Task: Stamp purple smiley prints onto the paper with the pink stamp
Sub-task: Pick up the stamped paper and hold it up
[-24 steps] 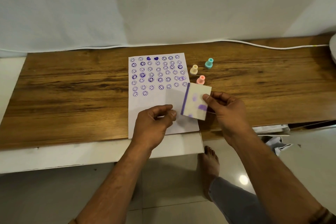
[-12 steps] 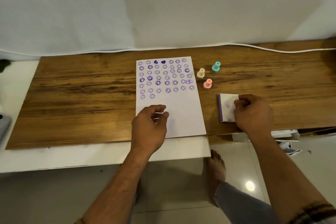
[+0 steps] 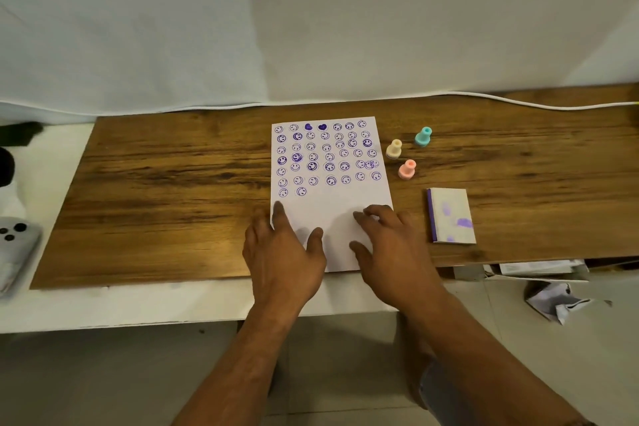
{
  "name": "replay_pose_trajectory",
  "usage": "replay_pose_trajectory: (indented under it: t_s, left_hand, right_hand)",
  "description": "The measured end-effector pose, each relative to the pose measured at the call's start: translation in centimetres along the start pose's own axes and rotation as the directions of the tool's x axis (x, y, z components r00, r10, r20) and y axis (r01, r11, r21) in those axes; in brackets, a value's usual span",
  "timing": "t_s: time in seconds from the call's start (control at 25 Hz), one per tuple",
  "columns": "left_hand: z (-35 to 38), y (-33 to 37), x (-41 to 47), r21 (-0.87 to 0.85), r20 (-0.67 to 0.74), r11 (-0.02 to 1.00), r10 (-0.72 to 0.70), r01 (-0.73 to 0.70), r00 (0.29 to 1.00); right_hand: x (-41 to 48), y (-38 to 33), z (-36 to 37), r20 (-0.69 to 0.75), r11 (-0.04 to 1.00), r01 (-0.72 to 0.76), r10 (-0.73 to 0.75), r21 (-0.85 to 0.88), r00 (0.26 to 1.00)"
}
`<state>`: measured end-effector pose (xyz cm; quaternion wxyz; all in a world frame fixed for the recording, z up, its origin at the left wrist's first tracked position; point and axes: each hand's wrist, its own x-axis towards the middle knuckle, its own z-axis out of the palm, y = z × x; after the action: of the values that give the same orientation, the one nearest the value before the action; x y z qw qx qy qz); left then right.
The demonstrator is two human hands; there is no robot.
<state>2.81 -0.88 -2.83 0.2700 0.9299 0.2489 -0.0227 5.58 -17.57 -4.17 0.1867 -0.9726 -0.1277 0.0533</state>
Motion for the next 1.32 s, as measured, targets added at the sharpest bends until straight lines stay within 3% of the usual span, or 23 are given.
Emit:
replay_pose_trajectory:
  t_s: [0.12, 0.24, 0.44, 0.48, 0.64, 0.84, 1.0, 1.12, 1.16, 1.2, 1.32]
  left_hand:
    - [0.3, -0.3, -0.4, 0.055, 0.105, 0.998, -0.023, 0.017, 0.994]
    - [0.3, -0.3, -0.3, 0.0, 0.113, 1.0, 0.009, -0.009, 0.994]
    - [0.0, 0.7, 0.0, -0.359, 0.188, 0.933, 0.055, 0.016, 0.981]
    - [0.1, 0.7, 0.0, -0.347, 0.186, 0.938, 0.062, 0.006, 0.981]
    - [0.0, 0.1, -0.6, 0.04, 0.129, 0.999, 0.012, -0.017, 0.992]
    - [0.0, 0.9, -1.0, 0.003, 0.161, 0.996, 0.091, -0.093, 0.983]
    - [-0.8, 1.4, -0.2, -0.372, 0.178, 0.927, 0.021, 0.048, 0.984]
    - [-1.5, 0.9, 1.4, -0.691, 0.157, 0.689, -0.15, 0.217, 0.976]
    - [-1.8, 0.4, 2.0, -0.754, 0.185, 0.597, -0.205, 0.272, 0.961]
    - [-1.9, -0.1, 2.5, -0.763, 0.199, 0.566, -0.251, 0.311, 0.947]
    - [-1.9, -1.7, 3.0, -0.622, 0.124, 0.729, -0.27, 0.287, 0.955]
  right_hand:
    - [0.0, 0.1, 0.4, 0.015, 0.998, -0.027, 0.028, -0.049, 0.999]
    - [0.2, 0.0, 0.5, 0.018, 0.998, -0.019, 0.02, -0.065, 1.0]
    - [0.1, -0.3, 0.3, 0.022, 0.998, -0.027, 0.028, -0.055, 0.999]
    - [0.2, -0.2, 0.3, 0.02, 0.998, -0.026, 0.027, -0.051, 0.999]
    - [0.1, -0.2, 0.5, 0.012, 0.998, -0.029, 0.03, -0.052, 0.999]
    - [0.1, 0.1, 0.8, -0.007, 0.999, -0.03, 0.029, -0.046, 1.0]
    - [0.0, 0.1, 0.9, -0.023, 0.999, -0.032, 0.032, -0.024, 0.999]
    - [0.0, 0.3, 0.9, -0.03, 1.0, -0.016, 0.015, -0.021, 0.999]
    - [0.0, 0.4, 0.9, -0.023, 1.0, -0.015, 0.015, -0.017, 1.0]
    - [0.0, 0.5, 0.9, -0.016, 1.0, -0.015, 0.015, -0.01, 1.0]
    - [0.0, 1.0, 0.9, -0.019, 0.999, -0.001, 0.002, 0.033, 1.0]
